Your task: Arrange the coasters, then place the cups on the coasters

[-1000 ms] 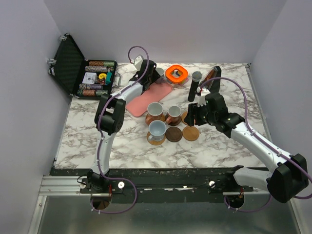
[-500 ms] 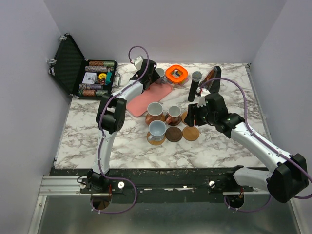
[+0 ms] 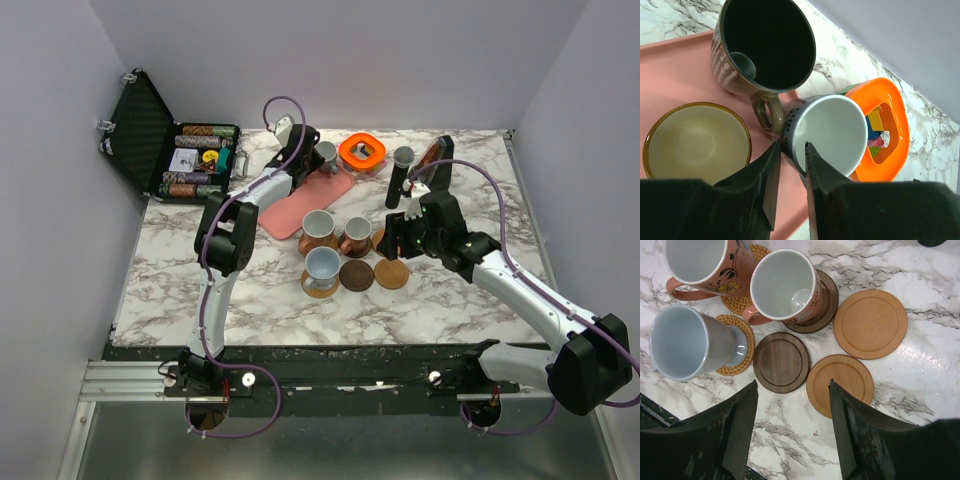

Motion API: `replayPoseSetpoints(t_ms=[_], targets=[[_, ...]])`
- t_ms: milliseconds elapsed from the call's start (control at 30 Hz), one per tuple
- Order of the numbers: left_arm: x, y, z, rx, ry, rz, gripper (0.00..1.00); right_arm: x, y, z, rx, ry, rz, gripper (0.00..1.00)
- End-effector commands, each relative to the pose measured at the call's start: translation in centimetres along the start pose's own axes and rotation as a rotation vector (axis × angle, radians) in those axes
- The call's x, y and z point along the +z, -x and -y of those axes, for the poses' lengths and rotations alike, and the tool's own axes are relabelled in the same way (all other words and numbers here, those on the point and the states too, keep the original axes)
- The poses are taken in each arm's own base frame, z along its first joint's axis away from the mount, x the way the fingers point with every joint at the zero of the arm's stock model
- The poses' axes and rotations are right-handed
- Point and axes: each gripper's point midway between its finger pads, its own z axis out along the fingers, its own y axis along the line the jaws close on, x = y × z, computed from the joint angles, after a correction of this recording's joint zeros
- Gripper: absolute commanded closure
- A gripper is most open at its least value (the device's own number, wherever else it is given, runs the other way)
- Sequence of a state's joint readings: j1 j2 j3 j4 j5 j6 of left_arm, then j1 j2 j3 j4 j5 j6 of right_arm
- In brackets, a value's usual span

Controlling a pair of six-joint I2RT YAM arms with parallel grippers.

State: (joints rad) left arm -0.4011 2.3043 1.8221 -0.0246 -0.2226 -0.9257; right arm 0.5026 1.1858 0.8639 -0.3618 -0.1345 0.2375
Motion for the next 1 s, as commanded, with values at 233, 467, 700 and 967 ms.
replayPoseSetpoints(t_ms=[233,467,700,967], targets=[[-1.1,-0.8,-0.6,0.054,0.001,-0.051,0.89,0.3,-0.1,-0.5,0.012,0.025,-0.004,0.34],[-2.2,-0.3,1.0,0.101,-0.095,-0.045,1.0,-0.6,0.5,-0.5,0.021,0.015,0.018,0.34],[-5.1,1.7,4.7,0.179,-0.261,-0.007,1.0,-1.8,1.3,-0.2,0.035,-0.021,0.043,0.34],[-9.4,3.9,7.6,0.26,-0.354,0.044,1.0,-3.9,4.2,0.5,0.045,-0.108,0.091,0.34]])
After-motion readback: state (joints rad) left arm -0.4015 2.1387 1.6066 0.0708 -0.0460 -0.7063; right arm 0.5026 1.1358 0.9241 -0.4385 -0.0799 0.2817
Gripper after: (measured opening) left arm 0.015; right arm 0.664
